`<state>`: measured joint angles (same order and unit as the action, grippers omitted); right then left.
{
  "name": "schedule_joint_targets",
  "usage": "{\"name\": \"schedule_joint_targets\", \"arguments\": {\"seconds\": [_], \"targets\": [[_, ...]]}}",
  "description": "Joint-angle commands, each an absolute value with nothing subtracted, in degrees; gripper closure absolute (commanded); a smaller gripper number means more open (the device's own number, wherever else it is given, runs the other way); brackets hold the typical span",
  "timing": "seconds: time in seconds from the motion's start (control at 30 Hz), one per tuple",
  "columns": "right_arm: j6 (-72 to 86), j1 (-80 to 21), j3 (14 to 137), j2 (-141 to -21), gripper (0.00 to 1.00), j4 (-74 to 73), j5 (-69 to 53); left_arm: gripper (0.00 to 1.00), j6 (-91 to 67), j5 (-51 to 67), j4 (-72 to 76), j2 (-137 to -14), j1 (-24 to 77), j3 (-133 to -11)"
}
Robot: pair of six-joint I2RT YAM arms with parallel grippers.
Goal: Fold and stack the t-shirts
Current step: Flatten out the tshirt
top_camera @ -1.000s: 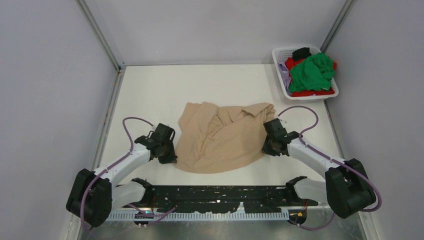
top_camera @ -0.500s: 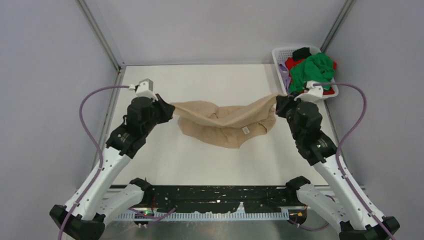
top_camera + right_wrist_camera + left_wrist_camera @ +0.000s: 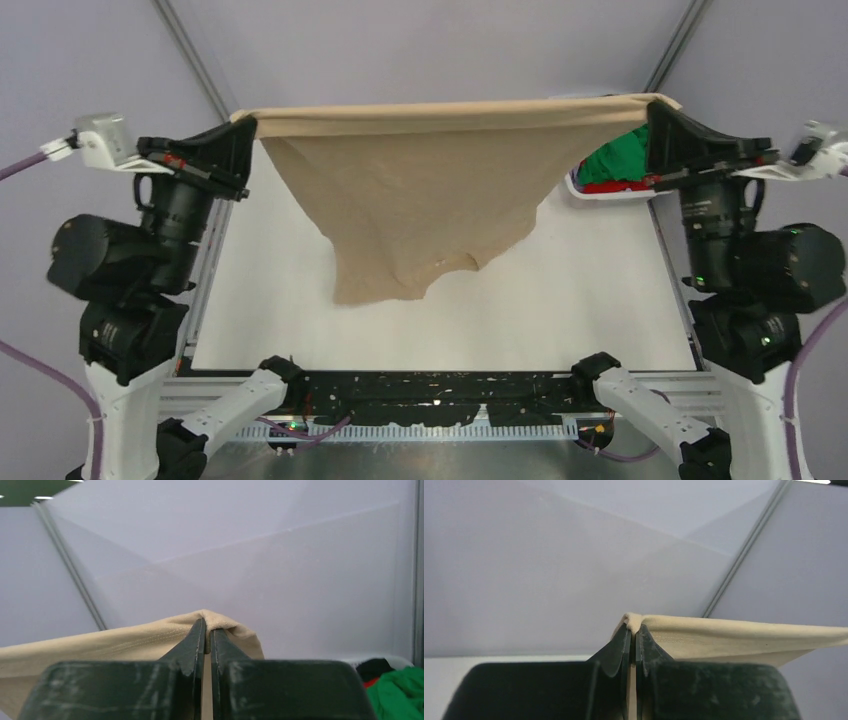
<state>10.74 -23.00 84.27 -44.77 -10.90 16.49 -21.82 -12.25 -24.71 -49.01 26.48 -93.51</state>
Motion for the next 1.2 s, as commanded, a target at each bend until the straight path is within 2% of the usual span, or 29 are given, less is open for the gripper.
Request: {"name": "schedule_joint_targets", "arguments": {"seconds": [0.0,0.17,0.33,0.53,0.77,0.93,1.03,1.17], "targets": [[7.6,-22.8,97.1,-43.8,0.95,-14.8,9.9,1.0,-16.0,-9.1,-26.0,-47.2,26.2,-102.5],[9.1,-22.7,106.4,-43.6,0.95,-18.6,1.7,1.0,-16.4,-0.5,-25.6,-43.2,26.2,-106.1],[10.3,-22.7,111.1,-43.0,0.95,-19.4,-3.9,1.0,-16.1,2.0,-25.3,-41.6,26.2,-108.8],[9.4,-22.7,110.2,-43.6,0.95,-19.6,1.0,1.0,-15.1,0.6,-25.2,-44.4,26.2,-109.1],[6.1,-22.7,100.7,-47.3,0.95,-15.5,12.9,1.0,-11.1,-18.0,-19.7,-50.7,26.2,-98.9],[5.2,-22.7,90.1,-56.2,0.95,-10.6,30.0,1.0,-8.7,-34.2,-18.2,-63.6,24.7,-94.8],[4.6,-22.2,85.9,-63.7,0.95,-6.3,36.6,1.0,-9.9,-34.0,-19.5,-77.1,20.3,-96.2],[8.6,-19.8,85.3,-78.5,0.95,-5.4,34.5,1.0,-10.8,-30.0,-20.9,-95.5,16.1,-102.0]]}}
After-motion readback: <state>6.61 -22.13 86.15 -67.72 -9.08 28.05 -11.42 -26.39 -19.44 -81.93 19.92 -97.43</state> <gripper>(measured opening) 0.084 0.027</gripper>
